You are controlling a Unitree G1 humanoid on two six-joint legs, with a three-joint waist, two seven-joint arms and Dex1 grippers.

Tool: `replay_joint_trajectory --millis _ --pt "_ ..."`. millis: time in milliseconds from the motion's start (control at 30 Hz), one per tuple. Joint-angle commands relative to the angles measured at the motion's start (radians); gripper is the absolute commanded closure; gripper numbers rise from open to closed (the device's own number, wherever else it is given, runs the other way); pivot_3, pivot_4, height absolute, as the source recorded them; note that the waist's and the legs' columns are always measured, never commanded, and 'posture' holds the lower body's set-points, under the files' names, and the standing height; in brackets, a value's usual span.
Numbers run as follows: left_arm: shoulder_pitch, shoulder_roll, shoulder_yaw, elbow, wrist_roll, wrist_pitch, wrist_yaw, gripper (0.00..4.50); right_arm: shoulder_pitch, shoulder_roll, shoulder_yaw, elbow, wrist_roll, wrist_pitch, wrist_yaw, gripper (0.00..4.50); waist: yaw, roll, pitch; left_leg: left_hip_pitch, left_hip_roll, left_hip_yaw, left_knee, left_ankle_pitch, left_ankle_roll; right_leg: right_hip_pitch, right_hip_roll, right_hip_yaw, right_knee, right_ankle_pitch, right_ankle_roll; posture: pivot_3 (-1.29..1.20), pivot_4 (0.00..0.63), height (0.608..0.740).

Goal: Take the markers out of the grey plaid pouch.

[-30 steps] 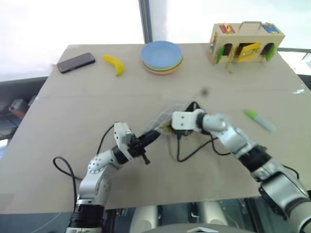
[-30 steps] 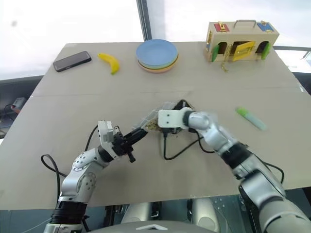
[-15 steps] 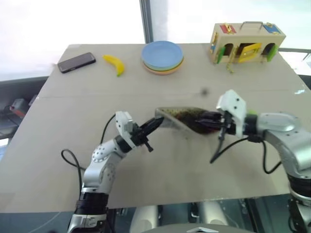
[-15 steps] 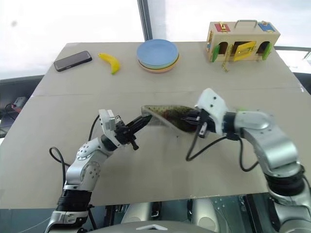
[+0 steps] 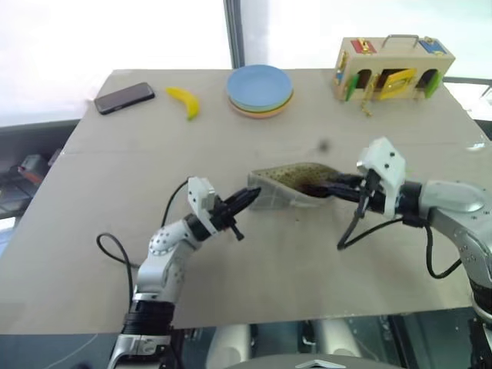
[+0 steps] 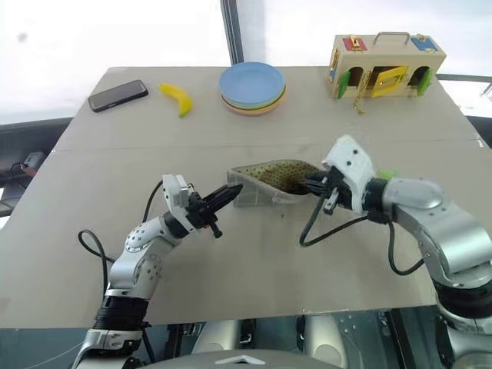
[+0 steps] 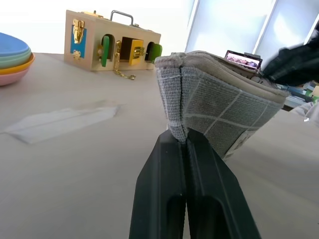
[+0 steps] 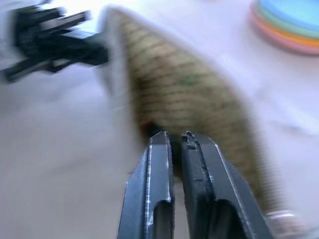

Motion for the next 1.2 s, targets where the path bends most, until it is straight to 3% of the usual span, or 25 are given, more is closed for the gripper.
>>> replay_joint_trajectory --millis 33,67,367,667,733,867,1033,1200 --pt "0.005 0.0 -0.014 -0.047 0.0 -0.011 -0.008 4.5 -0.057 0.029 0.098 0.036 -0.048 -0.043 -0.044 2.24 -0.001 0.0 0.0 0.0 0.0 0.0 0.0 0.0 0.0 0.0 0.0 0.0 0.0 0.0 0.0 0.0 0.15 0.74" --pt "0.005 -0.001 -0.016 -0.049 0.0 -0.009 -0.006 4.5 -0.067 0.03 0.138 0.051 -0.07 -0.058 -0.046 1.96 -0.001 0.0 0.0 0.0 0.0 0.0 0.0 0.0 0.0 0.0 0.001 0.0 0.0 0.0 0.0 0.0 0.15 0.74" --pt "0.013 -0.003 -0.02 -0.071 -0.011 0.004 0.01 4.5 -0.145 0.061 0.433 0.218 -0.297 -0.254 -0.05 1.96 -0.002 0.0 0.0 0.0 0.0 0.001 0.0 0.0 0.0 0.0 0.001 0.0 0.0 0.0 0.0 0.0 0.15 0.74" --pt "0.032 -0.014 -0.04 -0.107 -0.021 0.036 0.013 4.5 -0.228 0.172 0.629 0.665 -0.631 -0.609 -0.135 1.96 -0.006 0.0 0.0 0.001 0.0 0.001 0.0 0.0 0.0 0.0 0.001 0.0 0.001 0.002 0.003 0.0 0.15 0.74" --pt "0.035 -0.015 -0.041 -0.11 -0.019 0.037 0.013 4.5 -0.228 0.19 0.633 0.734 -0.658 -0.649 -0.13 2.47 -0.007 0.0 -0.001 0.001 0.0 0.002 0.0 0.0 0.0 0.0 0.001 0.0 0.001 0.002 0.004 0.0 0.15 0.74" --pt "0.041 -0.007 -0.029 -0.104 -0.016 0.031 0.014 4.5 -0.215 0.181 0.581 0.712 -0.661 -0.669 -0.089 3.96 -0.009 -0.001 -0.002 0.002 0.001 0.002 0.001 0.0 0.0 0.001 0.001 0.0 0.002 0.002 0.004 0.0 0.15 0.74" --pt "0.044 -0.006 -0.017 -0.087 -0.01 0.024 0.027 4.5 -0.167 0.133 0.487 0.553 -0.602 -0.64 -0.004 4.46 -0.003 -0.001 -0.002 0.001 0.001 0.001 0.001 0.0 0.0 0.001 0.001 0.0 0.002 0.002 0.003 0.0 0.15 0.74" --pt "0.036 -0.006 -0.008 -0.06 -0.005 0.017 0.031 4.5 -0.129 0.101 0.41 0.405 -0.525 -0.552 0.07 4.46 -0.001 -0.001 -0.002 0.0 0.001 0.001 0.001 0.0 0.0 0.0 0.001 -0.001 0.001 0.003 0.002 0.0 0.15 0.74"
